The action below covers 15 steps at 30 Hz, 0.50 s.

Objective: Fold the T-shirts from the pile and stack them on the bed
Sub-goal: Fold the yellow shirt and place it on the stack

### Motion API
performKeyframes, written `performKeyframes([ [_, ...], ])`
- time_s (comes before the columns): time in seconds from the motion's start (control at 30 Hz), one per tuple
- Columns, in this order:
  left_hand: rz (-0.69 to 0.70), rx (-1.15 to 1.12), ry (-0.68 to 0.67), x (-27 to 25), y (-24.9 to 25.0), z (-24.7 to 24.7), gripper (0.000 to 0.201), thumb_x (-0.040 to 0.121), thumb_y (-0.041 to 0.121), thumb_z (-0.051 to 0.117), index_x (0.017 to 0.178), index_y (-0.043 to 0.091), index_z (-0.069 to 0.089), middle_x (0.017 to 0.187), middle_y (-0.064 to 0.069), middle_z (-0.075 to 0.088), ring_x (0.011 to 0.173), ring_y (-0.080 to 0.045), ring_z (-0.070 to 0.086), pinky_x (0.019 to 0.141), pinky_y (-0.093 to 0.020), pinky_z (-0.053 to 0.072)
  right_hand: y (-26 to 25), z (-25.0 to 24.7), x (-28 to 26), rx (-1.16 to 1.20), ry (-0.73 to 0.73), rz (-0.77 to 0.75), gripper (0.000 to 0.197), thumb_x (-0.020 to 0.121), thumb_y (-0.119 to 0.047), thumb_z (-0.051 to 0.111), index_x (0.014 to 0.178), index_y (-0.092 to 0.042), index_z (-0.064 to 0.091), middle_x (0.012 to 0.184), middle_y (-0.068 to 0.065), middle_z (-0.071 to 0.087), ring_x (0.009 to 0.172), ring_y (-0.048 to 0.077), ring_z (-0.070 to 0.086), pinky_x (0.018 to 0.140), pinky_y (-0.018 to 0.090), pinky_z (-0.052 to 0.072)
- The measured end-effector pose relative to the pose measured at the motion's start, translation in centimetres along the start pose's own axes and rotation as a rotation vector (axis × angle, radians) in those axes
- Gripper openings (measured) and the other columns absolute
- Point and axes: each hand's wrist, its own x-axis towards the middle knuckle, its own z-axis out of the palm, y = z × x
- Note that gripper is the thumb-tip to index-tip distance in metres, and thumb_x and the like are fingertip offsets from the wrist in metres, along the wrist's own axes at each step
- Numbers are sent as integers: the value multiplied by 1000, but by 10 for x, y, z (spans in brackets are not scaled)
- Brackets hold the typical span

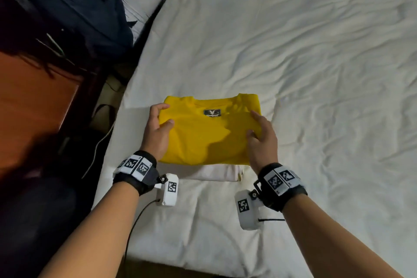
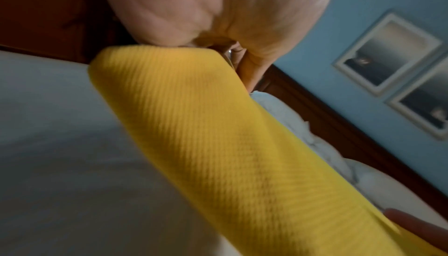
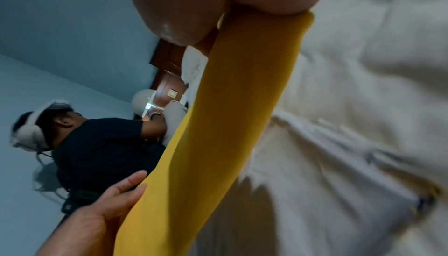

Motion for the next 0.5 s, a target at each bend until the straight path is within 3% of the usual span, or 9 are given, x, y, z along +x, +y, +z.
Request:
performKeyframes([
  [0.1,-275,7,-36,0,-47,-19,55,99,20,64,145,31,35,138,-6,51,123,-27,52,99,-40,41,32,37,-8,-43,-61,133,61,98,-7,56,151,-30,40,140,-2,48,128,20,48,103,35,44],
  [0.2,-470,-16,-59,-9,-84,-24,84,91,8,71,156,27,20,139,-9,46,116,-24,48,96,-37,37,62,48,-21,-150,-104,235,79,95,-10,64,159,-25,19,159,8,34,144,29,37,114,45,39],
  [0.3,-438,-106,35,-14,-101,-27,94,85,-6,72,156,29,22,128,-11,57,109,-26,58,100,-42,45,71,48,-29,-170,-34,174,84,92,-6,67,158,-27,20,156,8,36,140,29,42,110,52,44],
  [0.37,-390,-145,105,-16,-105,-30,93,85,-7,72,155,30,24,114,-10,65,101,-21,64,91,-34,52,71,48,-33,-167,13,143,82,90,-6,69,155,-30,26,151,6,42,134,28,48,105,53,48],
  [0.43,-352,-130,144,-21,-109,-29,92,86,-5,72,156,29,23,111,-11,66,97,-19,64,77,-23,50,71,48,-36,-180,30,145,78,90,-7,69,153,-31,29,148,5,44,131,27,49,104,53,48],
  [0.5,-320,-66,157,-27,-112,-28,90,87,-3,73,156,28,24,110,-11,66,93,-18,64,78,-28,55,71,50,-39,-197,22,156,76,91,-7,70,153,-31,30,148,6,44,132,27,48,105,53,48],
])
